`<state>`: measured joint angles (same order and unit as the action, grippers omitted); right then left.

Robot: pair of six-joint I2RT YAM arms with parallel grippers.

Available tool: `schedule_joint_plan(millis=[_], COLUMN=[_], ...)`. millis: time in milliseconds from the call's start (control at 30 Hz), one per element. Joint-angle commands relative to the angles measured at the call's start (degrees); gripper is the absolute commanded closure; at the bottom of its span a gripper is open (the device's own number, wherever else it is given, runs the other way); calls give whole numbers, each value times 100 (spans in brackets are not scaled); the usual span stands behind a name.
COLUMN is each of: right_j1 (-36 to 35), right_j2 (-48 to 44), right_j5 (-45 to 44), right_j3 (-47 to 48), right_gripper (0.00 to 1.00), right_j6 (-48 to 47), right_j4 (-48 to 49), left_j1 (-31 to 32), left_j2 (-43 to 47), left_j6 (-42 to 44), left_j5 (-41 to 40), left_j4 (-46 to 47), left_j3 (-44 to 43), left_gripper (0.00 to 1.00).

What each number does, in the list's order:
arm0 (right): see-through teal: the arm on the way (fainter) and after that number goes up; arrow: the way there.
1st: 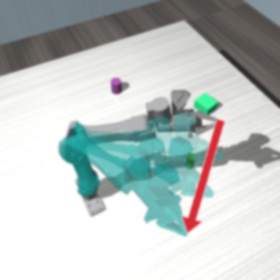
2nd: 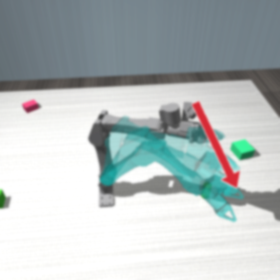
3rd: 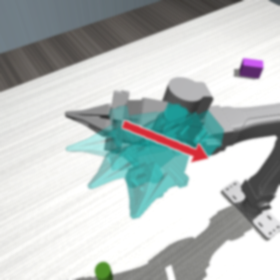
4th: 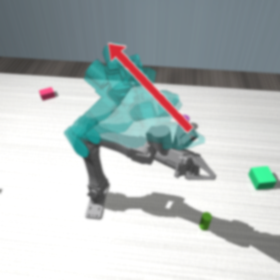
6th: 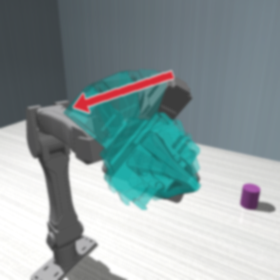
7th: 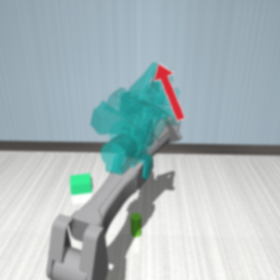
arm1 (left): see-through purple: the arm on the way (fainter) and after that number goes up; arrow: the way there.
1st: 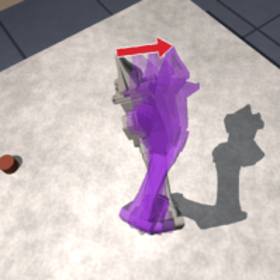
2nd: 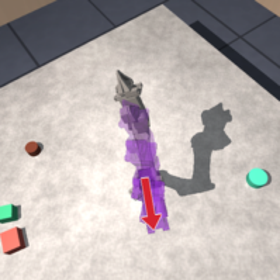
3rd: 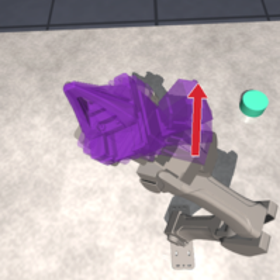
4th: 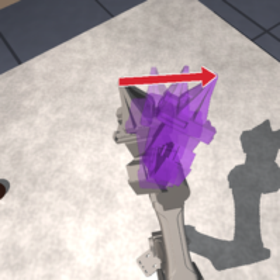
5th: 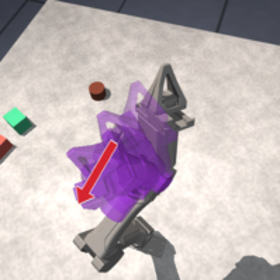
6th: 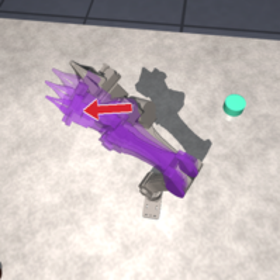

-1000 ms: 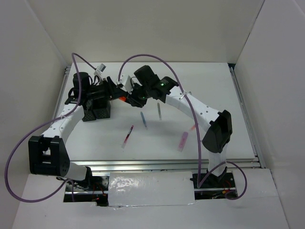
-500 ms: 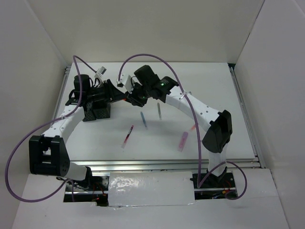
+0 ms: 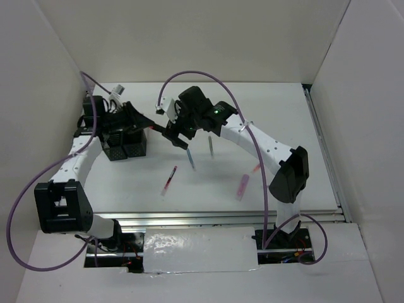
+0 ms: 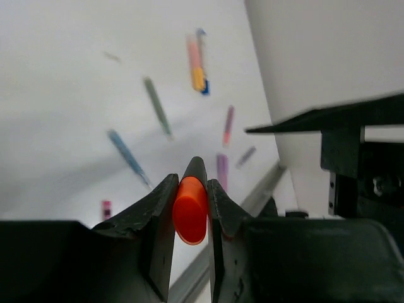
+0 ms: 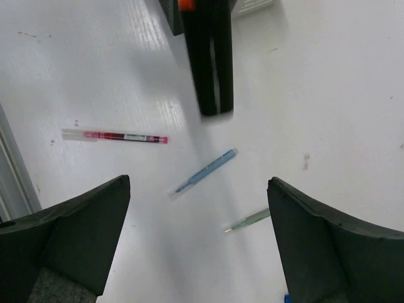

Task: Sort the stationery into containers
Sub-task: Place the pen in the storage box.

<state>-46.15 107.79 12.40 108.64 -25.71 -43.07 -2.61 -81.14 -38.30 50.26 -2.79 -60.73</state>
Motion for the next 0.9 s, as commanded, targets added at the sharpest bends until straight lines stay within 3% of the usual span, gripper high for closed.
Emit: schedule_joint_plan(millis=[0, 100, 200, 367, 867], right_j1=[272, 571, 808, 994, 1416], right_j2=[-565, -768, -978, -1102, -1489], right_j5=[139, 254, 315, 368, 438], right_j3=[-79, -299, -703, -1151, -2066], right_gripper=[5, 5, 5, 6, 8], right_j6=[189, 269, 321, 418, 989], right_j4=[97, 27, 53, 35, 211], left_j1=[-703, -1073, -1293, -1391, -1145], left_j2=[187, 117, -146, -437, -1439], left_j6=[840, 1815, 2746, 3293, 3760], left_j5=[-689, -1429, -2684, -3591, -4296], left_j4=[-956, -1574, -2269, -2358, -2033], left_j3=[-781, -1519, -2275, -2566, -2751], left_gripper=[100, 100, 100, 100, 99])
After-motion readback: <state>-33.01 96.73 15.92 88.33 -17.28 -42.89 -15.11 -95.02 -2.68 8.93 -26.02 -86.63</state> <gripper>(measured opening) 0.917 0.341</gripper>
